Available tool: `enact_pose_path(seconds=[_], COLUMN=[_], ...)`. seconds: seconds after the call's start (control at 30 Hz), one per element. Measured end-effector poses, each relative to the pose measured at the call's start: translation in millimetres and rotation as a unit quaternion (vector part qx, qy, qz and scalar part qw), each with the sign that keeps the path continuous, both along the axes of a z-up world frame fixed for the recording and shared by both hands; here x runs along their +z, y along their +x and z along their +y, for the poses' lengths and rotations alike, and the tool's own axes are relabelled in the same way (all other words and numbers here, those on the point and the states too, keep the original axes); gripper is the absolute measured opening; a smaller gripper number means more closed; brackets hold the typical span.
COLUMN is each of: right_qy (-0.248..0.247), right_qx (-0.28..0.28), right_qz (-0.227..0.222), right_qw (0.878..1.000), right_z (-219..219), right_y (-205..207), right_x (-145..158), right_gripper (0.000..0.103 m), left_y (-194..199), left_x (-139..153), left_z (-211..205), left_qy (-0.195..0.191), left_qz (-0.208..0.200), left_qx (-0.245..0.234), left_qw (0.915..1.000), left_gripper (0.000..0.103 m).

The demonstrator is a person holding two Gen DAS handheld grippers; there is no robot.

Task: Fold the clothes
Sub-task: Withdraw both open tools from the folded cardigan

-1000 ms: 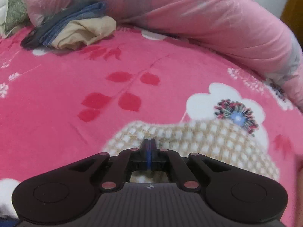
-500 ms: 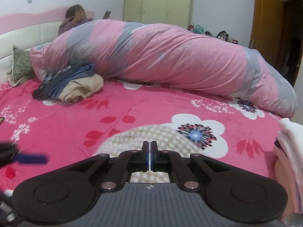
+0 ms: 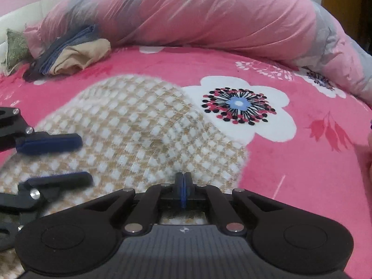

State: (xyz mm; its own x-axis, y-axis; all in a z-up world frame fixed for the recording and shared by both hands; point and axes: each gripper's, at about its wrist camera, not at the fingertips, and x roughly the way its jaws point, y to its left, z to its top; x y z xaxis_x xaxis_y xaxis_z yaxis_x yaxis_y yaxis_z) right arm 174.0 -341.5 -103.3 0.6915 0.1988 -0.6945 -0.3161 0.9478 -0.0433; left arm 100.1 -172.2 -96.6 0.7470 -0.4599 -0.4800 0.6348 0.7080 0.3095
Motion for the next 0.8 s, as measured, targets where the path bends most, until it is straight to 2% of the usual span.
enact_pose_path(seconds=[0.13,0.2,0.3,0.33,0.4,0.43,0.5,0.57,0.67,0.73,0.8], right_qy=[0.026,0.051,0.063,0.061,0.041,0.029,0.045,0.088,0.18,0.222,0.255], right_qx=[0.009,0.017,0.031,0.03,0.014,0.005,0.012,-0.013,-0.077,-0.109,-0.128], right_qz=[-0.031,-0.061,-0.072,-0.061,-0.006,0.028,0.018,0.019,-0.009,-0.041,-0.068], right_qw=[0.999,0.997,0.995,0.996,0.999,0.999,0.999,0.996,0.981,0.968,0.956], right_z=[-10,-18,-18,-18,-17,-17,-20,-33,-72,-98,-117], right_y=[-7,-8,9,20,46,59,59,56,19,-29,-82], right_x=[33,54,65,61,30,9,-14,-6,24,42,52], right_gripper=[0.0,0.0,0.0,0.0,0.0,0.0,0.0,0.0,0.001,0.002,0.011], left_y=[4,9,33,47,71,72,72,65,65,66,64], left_x=[26,38,38,32,14,9,1,1,-1,-1,0], left_z=[8,7,-10,-17,-30,-34,-41,-43,-43,-44,-45], left_qy=[0.005,-0.008,0.001,0.004,0.022,0.029,0.044,0.059,0.064,0.064,0.066], left_qz=[0.008,-0.012,-0.026,-0.007,0.05,0.047,0.041,0.023,0.014,0.014,0.011], left_qx=[-0.02,-0.025,-0.021,-0.019,-0.011,-0.011,-0.011,-0.013,-0.012,-0.01,-0.007], left_qw=[0.9998,0.9996,0.9994,0.9998,0.9985,0.9984,0.9981,0.9979,0.9978,0.9978,0.9977], left_gripper=[0.03,0.031,0.031,0.031,0.031,0.031,0.031,0.031,0.031,0.032,0.032])
